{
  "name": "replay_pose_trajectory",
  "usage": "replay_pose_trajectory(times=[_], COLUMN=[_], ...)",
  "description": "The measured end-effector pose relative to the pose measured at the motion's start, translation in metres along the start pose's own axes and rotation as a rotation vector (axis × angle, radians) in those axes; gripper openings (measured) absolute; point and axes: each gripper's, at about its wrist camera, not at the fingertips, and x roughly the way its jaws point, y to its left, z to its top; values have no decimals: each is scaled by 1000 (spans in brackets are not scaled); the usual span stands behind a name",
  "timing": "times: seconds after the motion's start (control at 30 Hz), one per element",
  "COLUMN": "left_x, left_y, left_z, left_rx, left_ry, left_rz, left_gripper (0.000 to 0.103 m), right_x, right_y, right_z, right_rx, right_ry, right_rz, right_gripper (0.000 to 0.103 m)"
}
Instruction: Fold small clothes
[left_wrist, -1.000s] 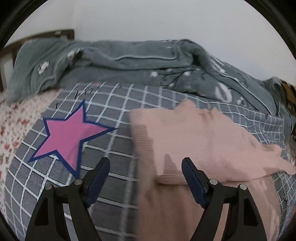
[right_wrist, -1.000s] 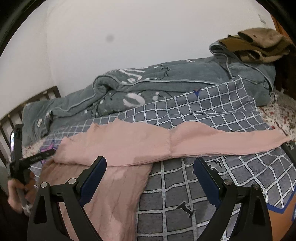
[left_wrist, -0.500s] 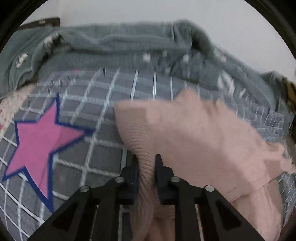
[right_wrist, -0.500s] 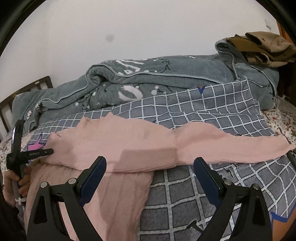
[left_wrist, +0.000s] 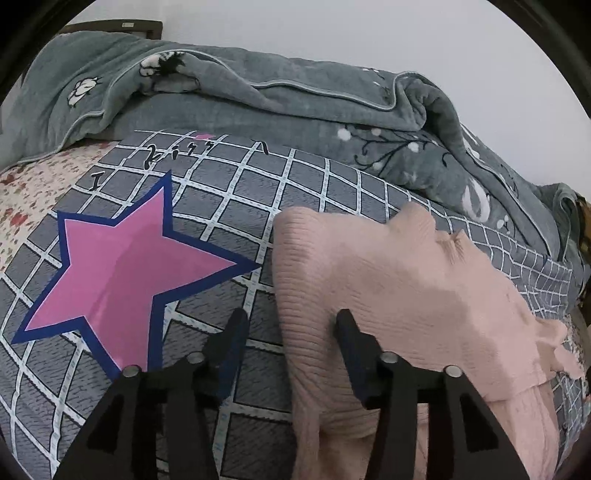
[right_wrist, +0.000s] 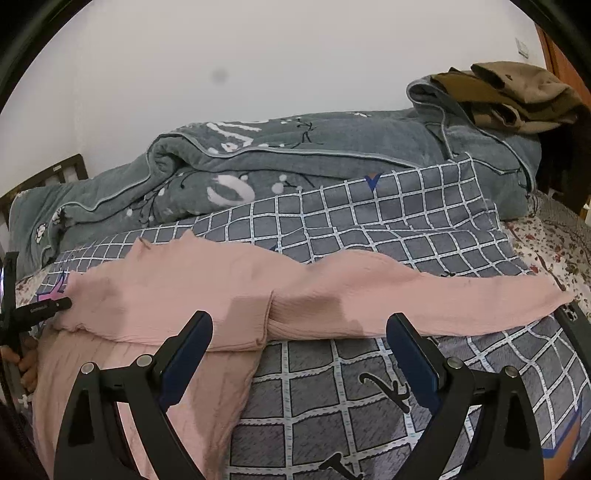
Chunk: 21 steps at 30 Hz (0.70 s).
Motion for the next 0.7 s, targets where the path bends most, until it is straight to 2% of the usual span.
replay_pose_trajectory(times=[0.1, 0.33, 0.4, 0.47, 0.53, 0.6, 0.67, 0.7], left_x=[2, 2, 3, 4, 6, 7, 7, 7], left_y=[-6, -6, -7, -11, -16, -19, -17, -16], left_z=[-4, -6, -6, -7, -7, -7, -7, -7], left_rx=[42, 50, 53, 66, 91, 103, 97, 94], left_ry=[3, 1, 4, 7, 12, 15, 16, 17], left_rz=[21, 16, 17, 32, 58, 70, 63, 59], left_gripper=[59, 64, 65, 66, 67, 68, 68, 69], right_x=[1, -14, -22, -30, -35, -36, -33, -32], right_y=[-1, -18, -25, -39, -58, -86, -120, -130], right_z=[0, 9, 13, 19, 26, 32, 33, 32], right_rx=[-16, -12, -40, -34, 6, 70, 128, 141], right_ry=[9, -28, -47, -81, -92, -75, -43, -31], right_rz=[-23, -17, -4, -81, -108, -108, -120, -123], right_gripper=[94, 94, 89, 86, 83, 78, 66, 64])
